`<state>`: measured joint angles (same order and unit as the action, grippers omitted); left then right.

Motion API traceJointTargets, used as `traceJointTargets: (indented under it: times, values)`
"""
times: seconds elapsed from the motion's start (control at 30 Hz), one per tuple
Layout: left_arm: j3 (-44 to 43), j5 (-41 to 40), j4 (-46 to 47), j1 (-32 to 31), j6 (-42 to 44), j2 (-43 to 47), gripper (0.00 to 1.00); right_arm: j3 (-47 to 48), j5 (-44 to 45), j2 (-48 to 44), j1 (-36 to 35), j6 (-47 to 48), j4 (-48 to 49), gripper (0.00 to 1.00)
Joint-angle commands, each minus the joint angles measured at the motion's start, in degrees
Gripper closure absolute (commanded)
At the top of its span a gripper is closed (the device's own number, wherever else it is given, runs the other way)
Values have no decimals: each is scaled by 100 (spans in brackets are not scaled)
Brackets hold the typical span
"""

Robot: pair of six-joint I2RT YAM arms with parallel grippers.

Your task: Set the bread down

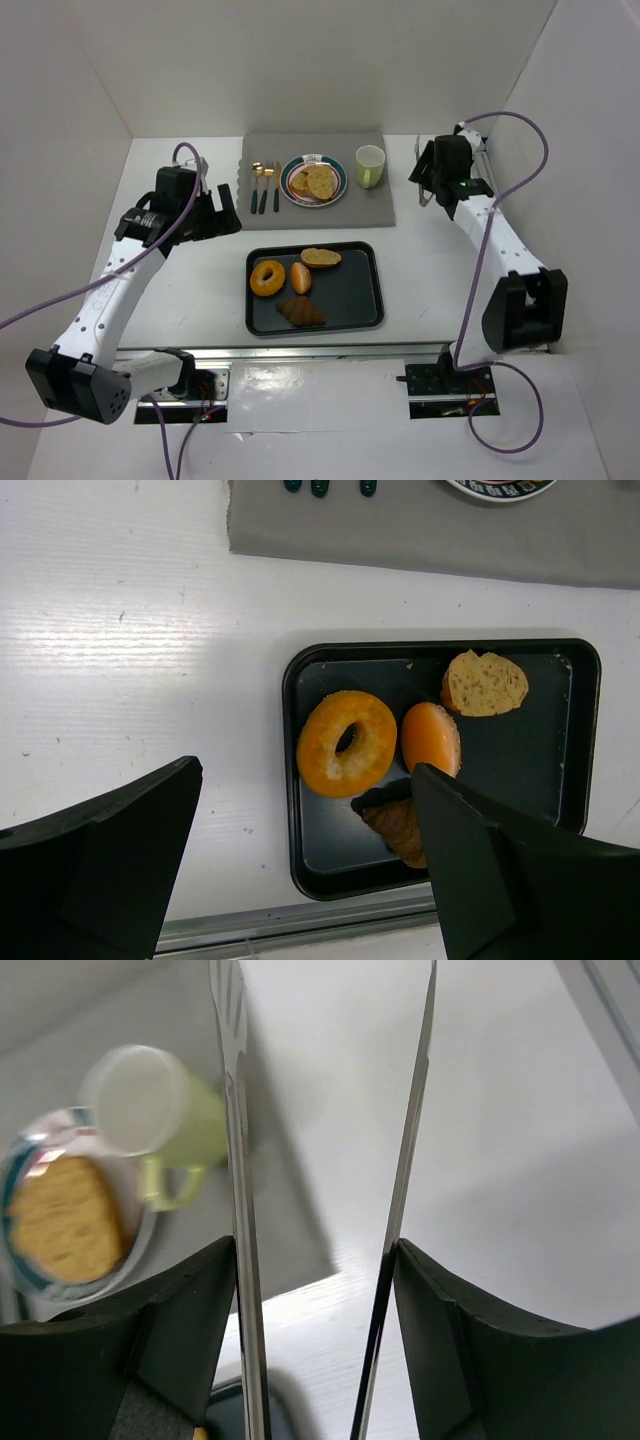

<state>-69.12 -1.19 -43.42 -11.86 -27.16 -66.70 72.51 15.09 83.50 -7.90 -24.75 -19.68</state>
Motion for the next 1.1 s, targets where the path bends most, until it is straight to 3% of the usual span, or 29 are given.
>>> traceJointTargets:
  times: [0.0,0.3,0.4,0.47,0.5,0.8,0.9,1.07]
  values:
    - [-312,-48,-26,-18,70,-54,0,-255,363,613,122,-74,420,30]
    - [-242,66,35,-18,9,-1,0,-545,679,1897,289,-257,1371,29]
    - [-294,66,35,-18,9,-54,0,-273,679,2144,289,-320,1064,19]
    - [-347,206,35,-18,9,-54,0,-116,853,2196,289,-503,844,4]
    - [-348,207,35,-18,9,-54,0,-45,942,2101,289,-504,713,0]
    - [-515,75,-35,-18,9,-54,0,439,663,1292,289,-627,-492,0]
    - [-515,75,-35,34,9,-1,0,-277,128,985,289,-504,-99,0]
    - [-646,242,35,34,61,-194,0,-1247,187,360,166,-688,290,0]
